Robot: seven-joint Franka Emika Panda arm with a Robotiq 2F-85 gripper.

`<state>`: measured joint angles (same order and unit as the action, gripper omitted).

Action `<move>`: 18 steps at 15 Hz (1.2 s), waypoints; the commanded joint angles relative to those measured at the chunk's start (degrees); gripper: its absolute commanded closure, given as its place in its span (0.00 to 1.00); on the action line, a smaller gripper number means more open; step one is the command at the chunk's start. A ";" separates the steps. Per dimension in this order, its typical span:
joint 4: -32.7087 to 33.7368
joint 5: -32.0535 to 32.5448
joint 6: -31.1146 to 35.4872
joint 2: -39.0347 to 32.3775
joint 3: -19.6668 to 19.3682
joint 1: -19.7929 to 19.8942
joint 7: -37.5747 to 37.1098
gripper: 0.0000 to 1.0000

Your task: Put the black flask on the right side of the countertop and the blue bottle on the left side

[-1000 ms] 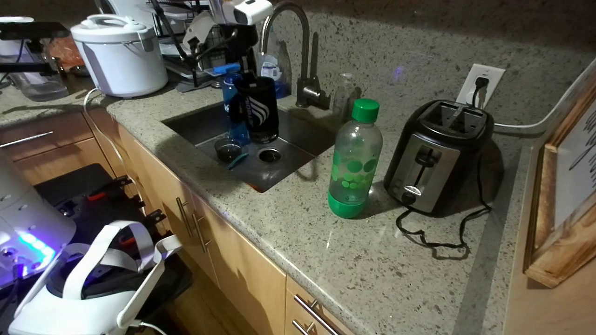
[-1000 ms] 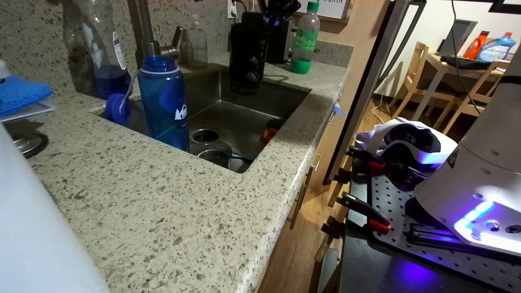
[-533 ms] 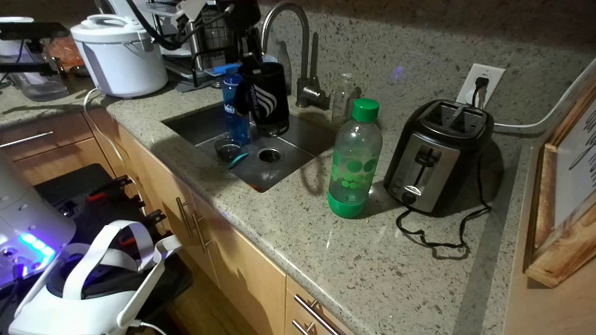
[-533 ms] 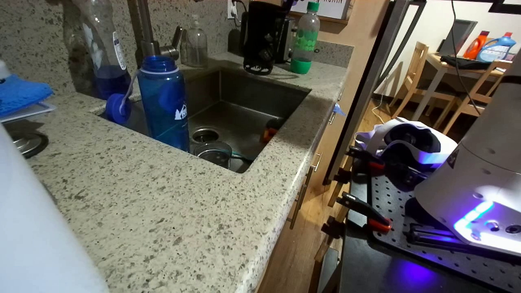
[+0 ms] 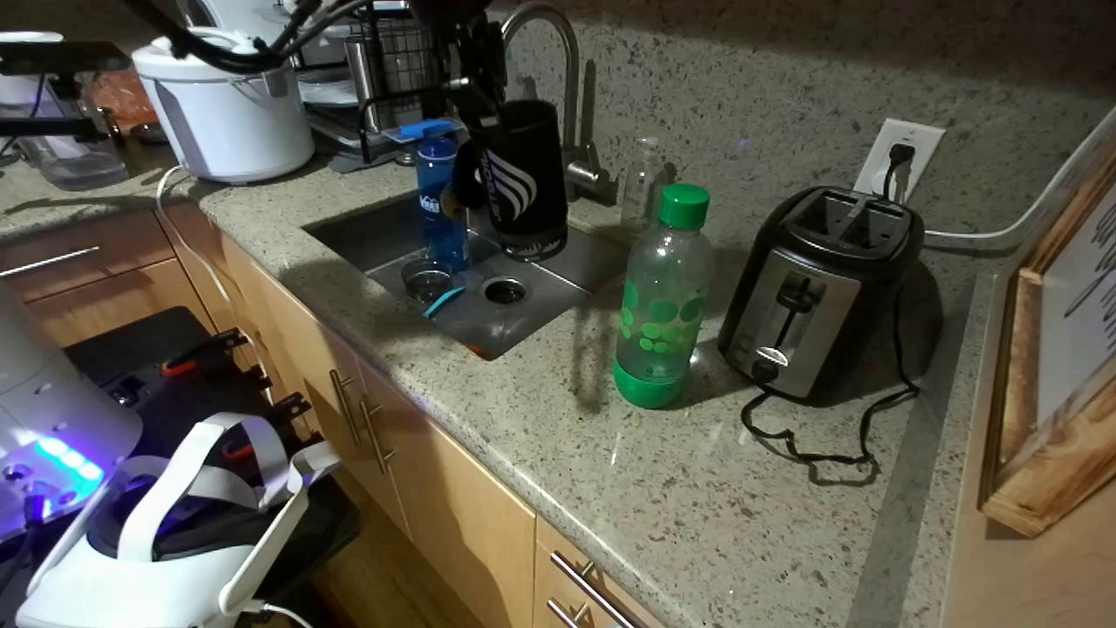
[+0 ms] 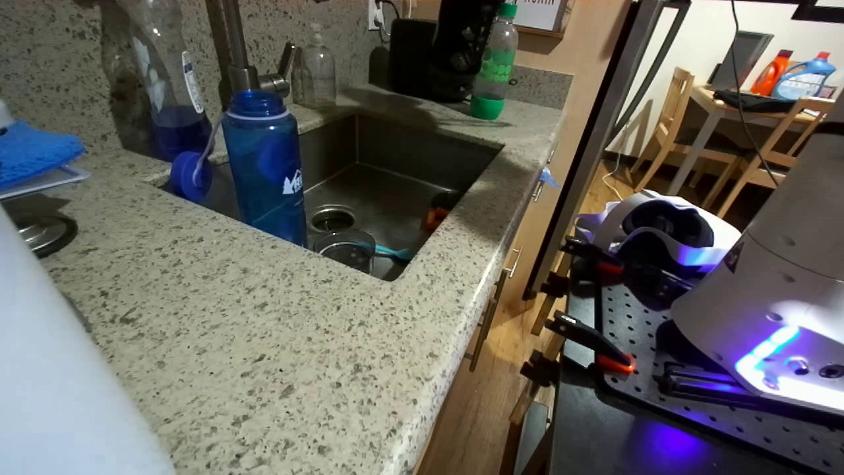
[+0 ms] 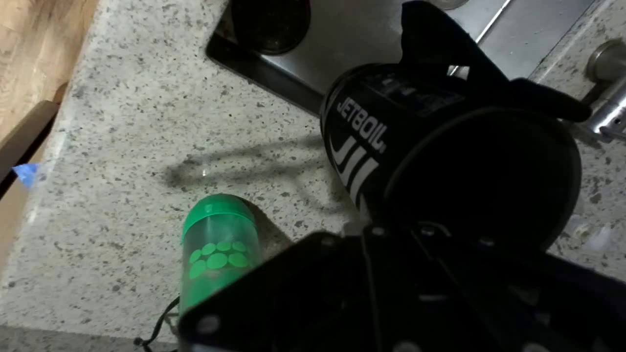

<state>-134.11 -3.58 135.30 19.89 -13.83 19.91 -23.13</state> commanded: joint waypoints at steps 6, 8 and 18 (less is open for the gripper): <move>2.72 1.58 -3.17 -2.78 0.24 4.54 -10.24 0.96; 3.42 1.68 -3.06 -4.33 -0.46 5.43 -12.28 0.96; 3.49 0.79 -1.43 -5.61 -2.01 4.50 -11.06 0.94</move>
<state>-130.77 -2.87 133.99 14.33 -15.51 24.73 -34.17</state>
